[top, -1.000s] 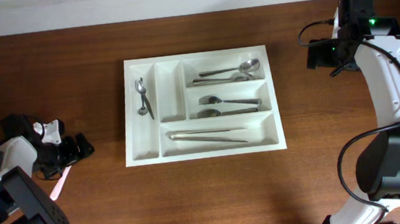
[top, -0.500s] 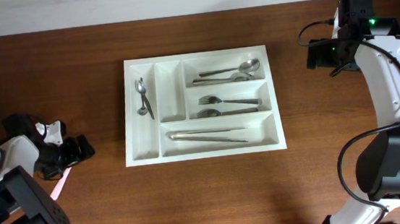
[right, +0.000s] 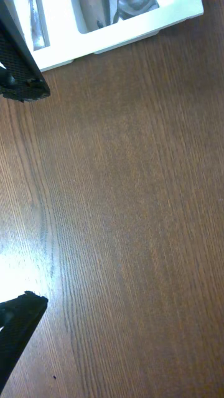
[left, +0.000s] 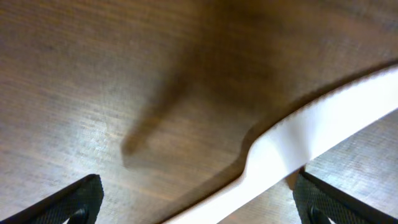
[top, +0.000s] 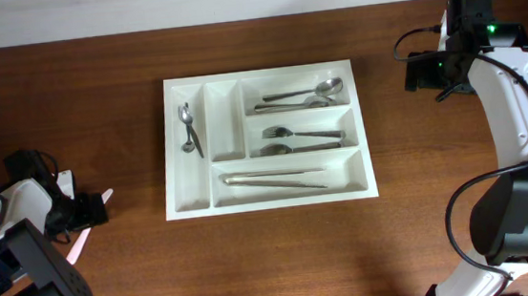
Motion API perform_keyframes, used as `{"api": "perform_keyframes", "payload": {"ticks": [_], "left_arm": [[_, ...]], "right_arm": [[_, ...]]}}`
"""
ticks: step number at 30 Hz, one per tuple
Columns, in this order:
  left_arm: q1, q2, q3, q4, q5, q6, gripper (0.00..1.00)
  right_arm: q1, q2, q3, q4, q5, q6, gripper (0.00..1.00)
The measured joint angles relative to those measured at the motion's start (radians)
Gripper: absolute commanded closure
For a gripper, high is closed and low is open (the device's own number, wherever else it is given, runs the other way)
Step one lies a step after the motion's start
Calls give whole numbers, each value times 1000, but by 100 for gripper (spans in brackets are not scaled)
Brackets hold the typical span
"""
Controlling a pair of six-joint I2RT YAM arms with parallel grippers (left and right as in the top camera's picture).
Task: Pack container
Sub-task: 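Close the left gripper on the white plastic knife's handle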
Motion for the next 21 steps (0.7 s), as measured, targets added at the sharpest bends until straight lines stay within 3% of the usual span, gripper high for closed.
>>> {"api": "perform_keyframes", "payload": {"ticks": [6, 8, 9, 21], "left_arm": [[0, 0, 1, -63, -35, 51, 6], [0, 0, 1, -82, -42, 58, 11], [0, 0, 1, -96, -46, 63, 19], [6, 0, -6, -68, -11, 84, 20]], "right_arm": [[0, 0, 0, 0, 0, 0, 1], [0, 0, 0, 0, 0, 0, 1], [0, 0, 0, 0, 0, 0, 1], [0, 0, 0, 0, 0, 0, 1]]}}
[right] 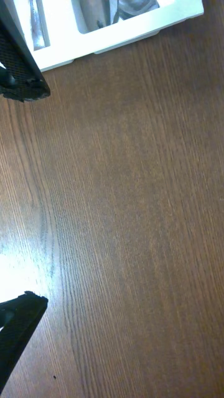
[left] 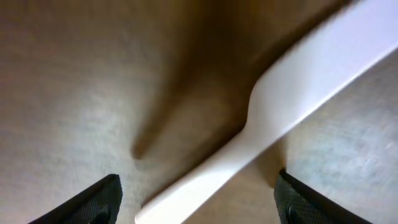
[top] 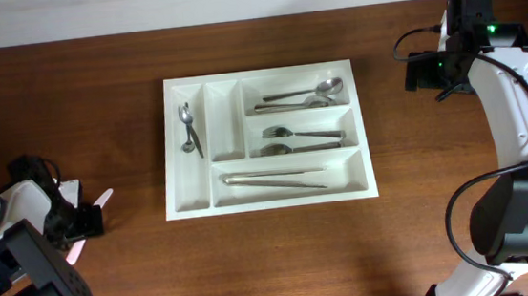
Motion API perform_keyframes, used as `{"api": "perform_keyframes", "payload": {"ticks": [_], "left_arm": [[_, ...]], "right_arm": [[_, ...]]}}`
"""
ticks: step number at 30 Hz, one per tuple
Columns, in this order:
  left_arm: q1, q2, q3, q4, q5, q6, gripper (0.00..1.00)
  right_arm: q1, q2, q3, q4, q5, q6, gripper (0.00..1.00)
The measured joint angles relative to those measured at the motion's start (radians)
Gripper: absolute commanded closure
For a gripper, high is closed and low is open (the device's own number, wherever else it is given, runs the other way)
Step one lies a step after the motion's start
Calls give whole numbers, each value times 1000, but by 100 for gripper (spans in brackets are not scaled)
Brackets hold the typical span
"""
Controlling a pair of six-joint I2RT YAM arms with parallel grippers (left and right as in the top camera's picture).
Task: Pack container
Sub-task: 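Close the left gripper on the white plastic knife's handle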
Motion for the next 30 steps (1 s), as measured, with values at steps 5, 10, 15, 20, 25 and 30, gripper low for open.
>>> {"api": "perform_keyframes", "payload": {"ticks": [5, 10, 15, 20, 25, 30], "left_arm": [[0, 0, 0, 61, 37, 3, 20], [0, 0, -1, 73, 65, 3, 39], [0, 0, -6, 75, 100, 5, 45], [0, 0, -10, 74, 122, 6, 67], [-1, 0, -13, 72, 148, 5, 75], [-1, 0, -13, 74, 150, 5, 83]], "right_arm": [[0, 0, 0, 0, 0, 1, 1], [0, 0, 0, 0, 0, 0, 1], [0, 0, 0, 0, 0, 0, 1], [0, 0, 0, 0, 0, 0, 1], [0, 0, 0, 0, 0, 0, 1], [0, 0, 0, 0, 0, 0, 1]]}}
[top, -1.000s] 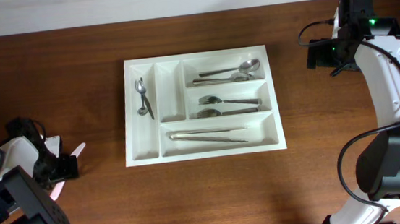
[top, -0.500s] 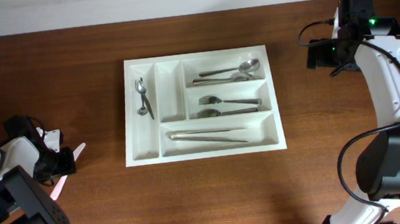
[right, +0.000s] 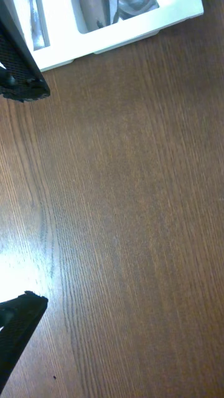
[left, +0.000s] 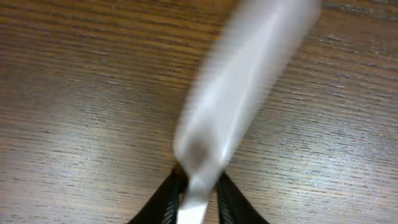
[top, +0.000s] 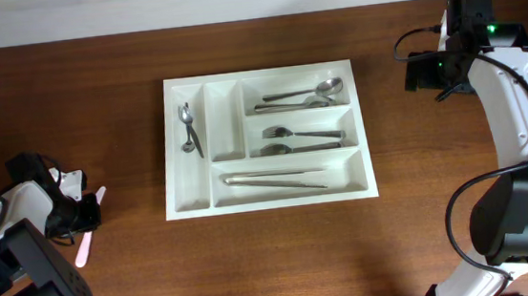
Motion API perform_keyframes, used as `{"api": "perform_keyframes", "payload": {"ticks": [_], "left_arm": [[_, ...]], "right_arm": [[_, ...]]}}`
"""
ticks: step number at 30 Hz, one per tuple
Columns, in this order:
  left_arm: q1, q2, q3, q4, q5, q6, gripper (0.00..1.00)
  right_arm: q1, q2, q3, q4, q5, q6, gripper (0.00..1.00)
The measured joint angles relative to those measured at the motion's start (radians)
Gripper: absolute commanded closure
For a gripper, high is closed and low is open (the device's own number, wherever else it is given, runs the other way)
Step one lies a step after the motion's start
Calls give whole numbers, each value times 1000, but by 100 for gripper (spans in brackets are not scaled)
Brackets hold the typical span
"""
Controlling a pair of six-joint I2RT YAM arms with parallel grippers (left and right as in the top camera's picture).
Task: Pack container
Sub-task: 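Close the left gripper on the white plastic knife's handle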
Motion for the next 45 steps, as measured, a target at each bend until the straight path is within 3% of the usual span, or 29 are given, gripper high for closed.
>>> {"api": "perform_keyframes", "payload": {"ticks": [6, 10, 29, 45], "left_arm": [[1, 0, 0, 5, 11, 1, 86], [1, 0, 0, 18, 34, -3, 98], [1, 12, 20, 40, 117, -2, 98], [0, 28, 311, -145, 172, -3, 98]], "right_arm": [[0, 0, 0, 0, 0, 0, 1], [0, 0, 0, 0, 0, 0, 1], [0, 0, 0, 0, 0, 0, 1], [0, 0, 0, 0, 0, 0, 1]]}}
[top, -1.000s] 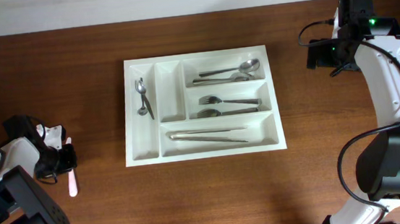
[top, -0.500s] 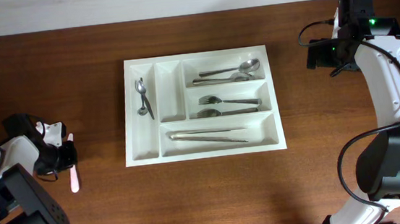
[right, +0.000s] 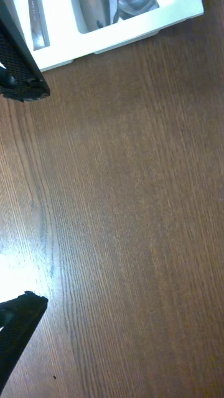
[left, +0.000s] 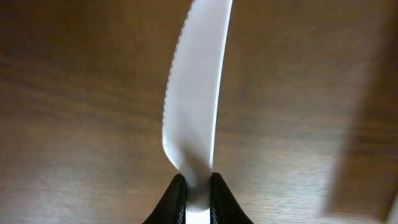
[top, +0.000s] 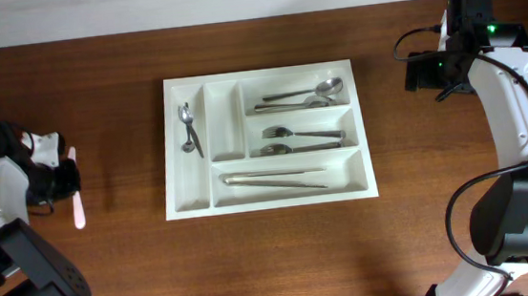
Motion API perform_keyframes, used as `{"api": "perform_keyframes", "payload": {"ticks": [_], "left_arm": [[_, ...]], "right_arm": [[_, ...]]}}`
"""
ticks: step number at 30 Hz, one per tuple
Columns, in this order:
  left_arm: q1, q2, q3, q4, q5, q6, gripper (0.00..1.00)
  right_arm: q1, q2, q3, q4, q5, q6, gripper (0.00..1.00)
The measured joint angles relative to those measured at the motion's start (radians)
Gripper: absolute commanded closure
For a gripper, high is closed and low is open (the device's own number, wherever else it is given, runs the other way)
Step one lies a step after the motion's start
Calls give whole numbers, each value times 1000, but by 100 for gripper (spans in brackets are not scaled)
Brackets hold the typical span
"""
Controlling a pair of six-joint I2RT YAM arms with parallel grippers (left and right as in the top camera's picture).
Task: Pack container
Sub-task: 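Close the left gripper on the white plastic knife's handle, then carry the knife with the left gripper into the narrow middle compartment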
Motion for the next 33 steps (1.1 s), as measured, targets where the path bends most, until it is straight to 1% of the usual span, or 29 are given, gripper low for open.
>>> {"api": "perform_keyframes", "payload": {"ticks": [4, 7, 11, 14, 17, 18, 22, 28, 33], "left_arm": [[-22, 0, 83, -12, 33, -54, 98], [-66, 0, 138, -12, 56, -101, 98], [-165, 0, 203, 8, 82, -165, 98], [-270, 0, 236, 73, 93, -222, 98], [-375, 0, 243, 178, 101, -308, 98], [-432, 0, 243, 222, 105, -358, 98], [-543, 1, 243, 316, 111, -457, 98], [-666, 15, 243, 333, 54, -576, 98], [-714, 70, 243, 310, 24, -634, 98]], "right_arm": [[0, 0, 0, 0, 0, 0, 1], [0, 0, 0, 0, 0, 0, 1], [0, 0, 0, 0, 0, 0, 1], [0, 0, 0, 0, 0, 0, 1], [0, 0, 0, 0, 0, 0, 1], [0, 0, 0, 0, 0, 0, 1], [0, 0, 0, 0, 0, -1, 1], [0, 0, 0, 0, 0, 0, 1], [0, 0, 0, 0, 0, 0, 1]]}}
